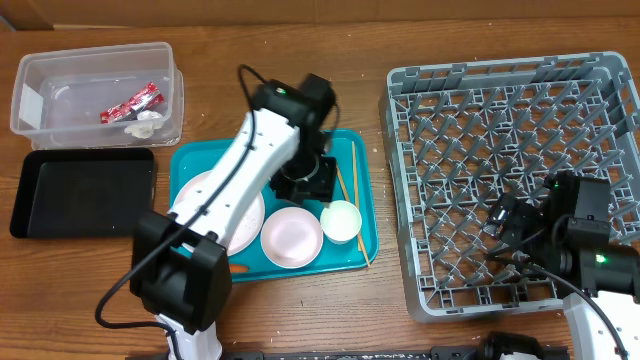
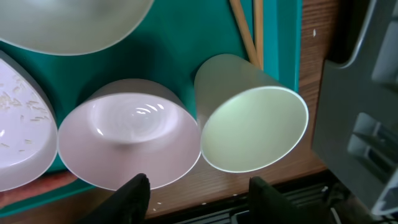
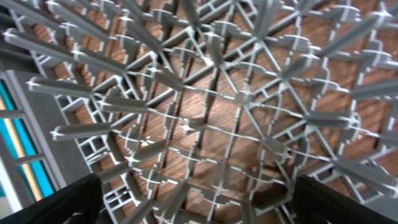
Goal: Sort waste into correct bins and load items into the dishwasher
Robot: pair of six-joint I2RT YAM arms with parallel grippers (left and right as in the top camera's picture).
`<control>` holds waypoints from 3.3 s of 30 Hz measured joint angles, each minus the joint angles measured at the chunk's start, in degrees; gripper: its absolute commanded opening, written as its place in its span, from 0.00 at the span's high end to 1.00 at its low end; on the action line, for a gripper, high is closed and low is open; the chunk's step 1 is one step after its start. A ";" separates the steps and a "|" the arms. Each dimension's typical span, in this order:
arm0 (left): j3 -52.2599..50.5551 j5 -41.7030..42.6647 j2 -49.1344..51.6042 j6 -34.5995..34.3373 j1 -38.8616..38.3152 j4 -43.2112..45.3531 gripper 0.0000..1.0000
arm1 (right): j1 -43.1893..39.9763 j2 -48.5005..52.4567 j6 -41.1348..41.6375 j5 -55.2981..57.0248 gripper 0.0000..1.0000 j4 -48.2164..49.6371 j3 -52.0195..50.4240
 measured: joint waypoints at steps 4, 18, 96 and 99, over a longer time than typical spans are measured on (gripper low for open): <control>-1.01 -5.68 -0.28 -1.53 -4.07 3.39 0.39 | -1.03 0.00 0.17 0.02 0.00 -1.31 0.00; -12.48 -9.03 -0.85 -3.58 -5.44 15.32 0.96 | -1.05 0.00 0.17 0.02 0.00 -1.81 0.00; 6.05 32.63 -0.96 7.34 8.17 13.73 0.79 | -3.63 9.05 -10.60 -67.04 0.59 35.45 3.28; 6.05 24.13 -0.96 7.32 13.44 12.02 0.79 | -3.63 9.05 -8.48 -58.86 0.60 32.94 3.54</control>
